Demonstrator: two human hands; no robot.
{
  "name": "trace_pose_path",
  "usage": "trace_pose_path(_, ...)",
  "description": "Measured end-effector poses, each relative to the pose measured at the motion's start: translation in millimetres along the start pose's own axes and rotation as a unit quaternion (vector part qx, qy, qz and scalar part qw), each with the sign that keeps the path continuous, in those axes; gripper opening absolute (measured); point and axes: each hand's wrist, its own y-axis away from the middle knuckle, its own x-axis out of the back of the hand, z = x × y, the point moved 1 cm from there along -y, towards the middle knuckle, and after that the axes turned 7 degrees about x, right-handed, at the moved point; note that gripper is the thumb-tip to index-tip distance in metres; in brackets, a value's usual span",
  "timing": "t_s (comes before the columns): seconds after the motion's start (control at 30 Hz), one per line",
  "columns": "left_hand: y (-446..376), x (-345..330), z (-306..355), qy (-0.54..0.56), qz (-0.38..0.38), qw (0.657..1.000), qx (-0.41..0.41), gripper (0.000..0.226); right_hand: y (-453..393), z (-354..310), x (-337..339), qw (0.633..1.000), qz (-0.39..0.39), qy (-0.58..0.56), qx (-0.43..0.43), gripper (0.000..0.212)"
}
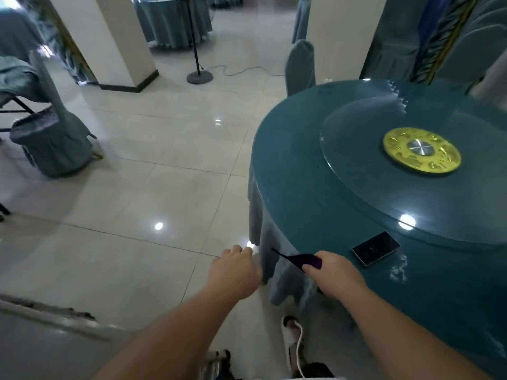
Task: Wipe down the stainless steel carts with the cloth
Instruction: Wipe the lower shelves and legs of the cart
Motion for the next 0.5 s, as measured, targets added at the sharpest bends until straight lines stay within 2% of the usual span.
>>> trace_pose_path(0.27,-90.8,55.0,-35.7,0.045,0.015,0.992,0.120,0.059,-149.6,-67.1,52.5,0.994,-0.035,0.040,0.098,0.030)
trace_pose_path(0.5,-116.1,68.6,-116.7,0.110,-0.005,0.961,0.253,0.059,-231.7,-181.5,30.9,0.964,-0.097,0.130,0.212,0.025)
